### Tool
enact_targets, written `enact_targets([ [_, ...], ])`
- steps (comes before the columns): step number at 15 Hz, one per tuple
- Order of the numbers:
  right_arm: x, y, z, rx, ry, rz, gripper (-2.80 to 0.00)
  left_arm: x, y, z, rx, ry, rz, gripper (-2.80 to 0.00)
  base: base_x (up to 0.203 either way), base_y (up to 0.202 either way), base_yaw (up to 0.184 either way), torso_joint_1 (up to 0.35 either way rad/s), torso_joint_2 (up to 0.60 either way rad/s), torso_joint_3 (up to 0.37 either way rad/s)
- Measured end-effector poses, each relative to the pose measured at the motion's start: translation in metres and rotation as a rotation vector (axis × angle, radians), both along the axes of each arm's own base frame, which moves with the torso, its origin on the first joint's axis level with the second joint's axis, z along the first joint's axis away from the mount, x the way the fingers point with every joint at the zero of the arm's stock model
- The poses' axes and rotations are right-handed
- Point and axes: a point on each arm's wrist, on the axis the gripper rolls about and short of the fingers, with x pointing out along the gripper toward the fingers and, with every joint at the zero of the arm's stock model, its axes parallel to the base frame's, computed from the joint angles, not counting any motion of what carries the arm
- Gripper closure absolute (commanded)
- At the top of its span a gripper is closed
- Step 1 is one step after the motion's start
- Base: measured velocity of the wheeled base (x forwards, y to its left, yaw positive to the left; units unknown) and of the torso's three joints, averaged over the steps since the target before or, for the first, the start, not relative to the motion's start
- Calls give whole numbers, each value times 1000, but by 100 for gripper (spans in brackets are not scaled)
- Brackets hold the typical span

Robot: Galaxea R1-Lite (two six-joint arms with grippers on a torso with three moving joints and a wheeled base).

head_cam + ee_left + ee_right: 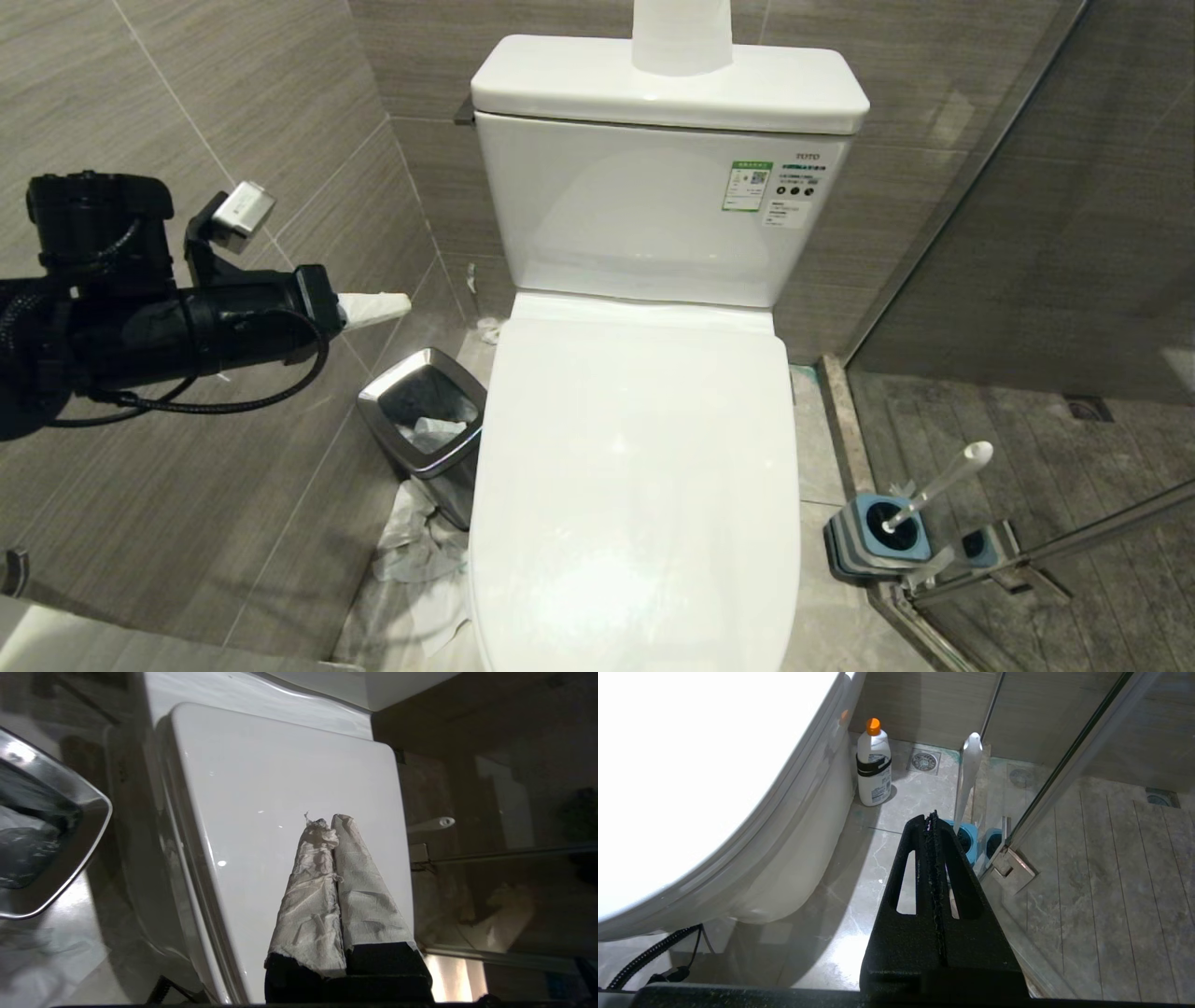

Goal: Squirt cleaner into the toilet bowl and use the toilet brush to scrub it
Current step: Use the left hand to lift the toilet lid slightly

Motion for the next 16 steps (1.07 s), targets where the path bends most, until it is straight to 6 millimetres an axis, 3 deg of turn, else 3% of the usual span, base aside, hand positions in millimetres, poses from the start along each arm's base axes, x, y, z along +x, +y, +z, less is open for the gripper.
enact_targets([
  [5,0,0,0,0,0,0,0,23,27,-33,-107,52,-237,0,0,0,0,0,0,0],
  [9,0,0,0,0,0,0,0,21,56,-63,-215,143,-375,0,0,0,0,0,0,0],
  [16,0,0,0,0,0,0,0,2,55,-122,-250,280,-388,0,0,0,0,0,0,0],
])
